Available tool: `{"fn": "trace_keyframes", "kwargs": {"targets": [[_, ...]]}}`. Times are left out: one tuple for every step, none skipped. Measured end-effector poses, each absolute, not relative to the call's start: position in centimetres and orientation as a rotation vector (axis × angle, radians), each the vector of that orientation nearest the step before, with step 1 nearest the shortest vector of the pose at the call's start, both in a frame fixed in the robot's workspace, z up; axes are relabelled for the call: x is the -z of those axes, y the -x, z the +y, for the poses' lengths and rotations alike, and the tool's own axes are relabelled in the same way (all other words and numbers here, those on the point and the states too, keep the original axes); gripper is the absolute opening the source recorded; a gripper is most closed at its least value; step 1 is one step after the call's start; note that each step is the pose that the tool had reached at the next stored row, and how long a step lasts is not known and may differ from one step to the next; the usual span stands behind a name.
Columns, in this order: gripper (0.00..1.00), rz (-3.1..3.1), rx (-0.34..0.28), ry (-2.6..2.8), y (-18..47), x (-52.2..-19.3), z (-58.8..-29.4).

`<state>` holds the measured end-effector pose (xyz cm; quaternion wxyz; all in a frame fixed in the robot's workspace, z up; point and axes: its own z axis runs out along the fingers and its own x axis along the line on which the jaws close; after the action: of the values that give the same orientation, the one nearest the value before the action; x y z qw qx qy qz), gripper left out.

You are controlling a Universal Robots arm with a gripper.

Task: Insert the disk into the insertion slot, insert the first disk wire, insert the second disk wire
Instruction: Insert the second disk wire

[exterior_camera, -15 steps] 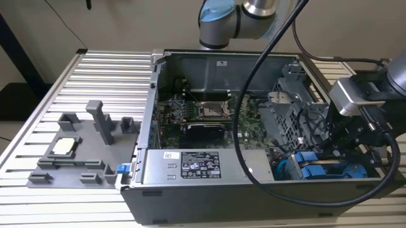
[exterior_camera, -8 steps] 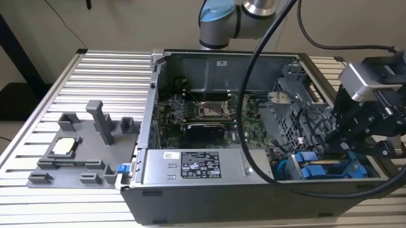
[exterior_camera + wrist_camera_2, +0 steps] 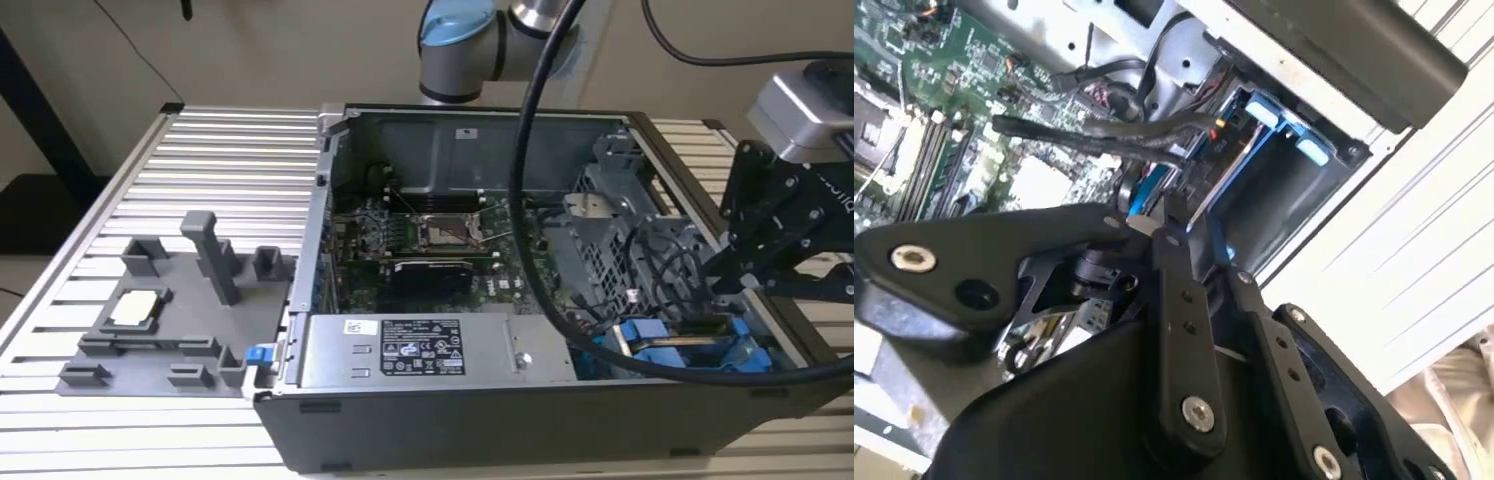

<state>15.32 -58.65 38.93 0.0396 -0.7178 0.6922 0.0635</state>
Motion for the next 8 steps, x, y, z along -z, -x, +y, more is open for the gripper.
{"fn": "trace_keyframes", "kwargs": {"targets": [[0.24, 2.121, -0.195, 2.2, -15.32, -38.93, -58.65], [0.24, 2.121, -0.195, 2.2, -15.32, -38.93, -58.65], [0.24, 2.121, -0.195, 2.199, -15.32, -38.94, -58.65], [0.24, 2.121, -0.196, 2.199, -15.32, -38.94, -58.65], [0.24, 2.121, -0.196, 2.199, -15.32, -38.95, -58.64], [0.24, 2.121, -0.197, 2.199, -15.32, -38.94, -58.65], [0.24, 2.121, -0.197, 2.199, -15.32, -38.95, -58.65], [0.24, 2.121, -0.197, 2.198, -15.31, -38.94, -58.65]]}}
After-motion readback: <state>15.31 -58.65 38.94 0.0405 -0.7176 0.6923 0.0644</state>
